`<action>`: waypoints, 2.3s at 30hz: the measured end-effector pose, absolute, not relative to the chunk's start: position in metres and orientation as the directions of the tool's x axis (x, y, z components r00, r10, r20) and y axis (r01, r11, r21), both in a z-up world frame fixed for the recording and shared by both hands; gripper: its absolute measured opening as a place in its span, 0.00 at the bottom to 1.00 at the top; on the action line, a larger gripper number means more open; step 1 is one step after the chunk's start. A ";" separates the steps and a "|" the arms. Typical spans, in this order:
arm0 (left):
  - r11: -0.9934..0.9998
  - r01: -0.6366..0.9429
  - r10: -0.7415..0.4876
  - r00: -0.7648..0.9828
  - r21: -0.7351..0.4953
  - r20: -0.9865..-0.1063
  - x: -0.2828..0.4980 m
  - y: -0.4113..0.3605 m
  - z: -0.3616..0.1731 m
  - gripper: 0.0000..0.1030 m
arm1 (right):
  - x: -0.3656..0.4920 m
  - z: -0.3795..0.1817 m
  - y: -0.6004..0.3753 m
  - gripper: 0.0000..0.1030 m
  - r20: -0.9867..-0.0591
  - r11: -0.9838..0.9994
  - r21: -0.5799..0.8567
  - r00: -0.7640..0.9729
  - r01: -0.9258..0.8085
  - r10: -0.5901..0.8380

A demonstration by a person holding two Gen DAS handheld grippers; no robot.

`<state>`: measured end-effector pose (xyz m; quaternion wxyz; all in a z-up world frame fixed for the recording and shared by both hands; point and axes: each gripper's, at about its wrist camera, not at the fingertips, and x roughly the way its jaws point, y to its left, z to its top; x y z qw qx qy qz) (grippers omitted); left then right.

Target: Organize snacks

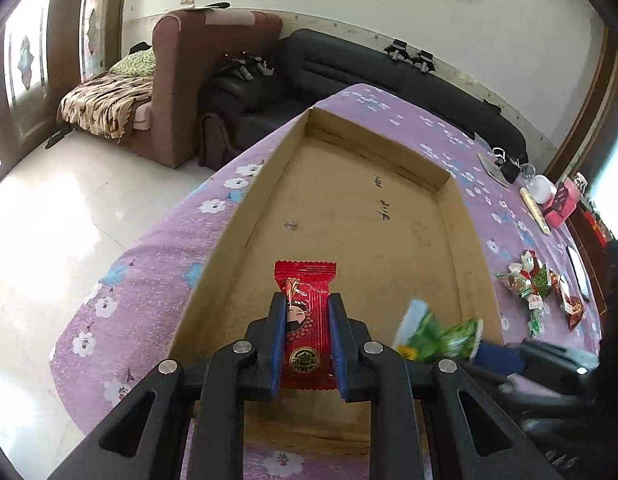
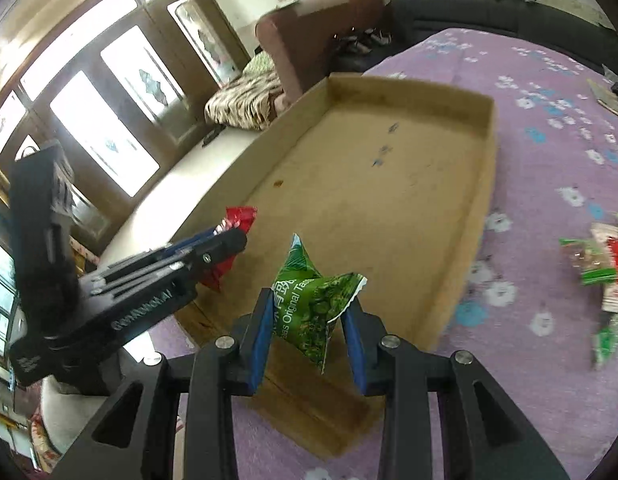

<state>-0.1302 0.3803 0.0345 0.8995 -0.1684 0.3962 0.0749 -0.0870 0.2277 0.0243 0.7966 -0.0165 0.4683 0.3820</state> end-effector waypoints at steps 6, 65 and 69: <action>0.916 -0.279 -0.008 0.705 -0.288 -0.709 -0.137 0.384 0.044 0.41 | -0.088 0.027 0.223 0.34 -0.743 0.703 0.313 0.296 -0.639 0.600; 0.938 0.346 -0.152 0.509 0.040 -0.848 0.003 0.130 0.031 0.32 | 0.001 0.028 -0.033 0.18 -0.645 0.874 0.360 0.589 -0.327 0.486; 0.945 0.326 -0.167 0.531 0.018 -0.831 -0.009 0.139 0.042 0.25 | 0.000 0.028 -0.035 0.18 -0.641 0.874 0.363 0.595 -0.322 0.485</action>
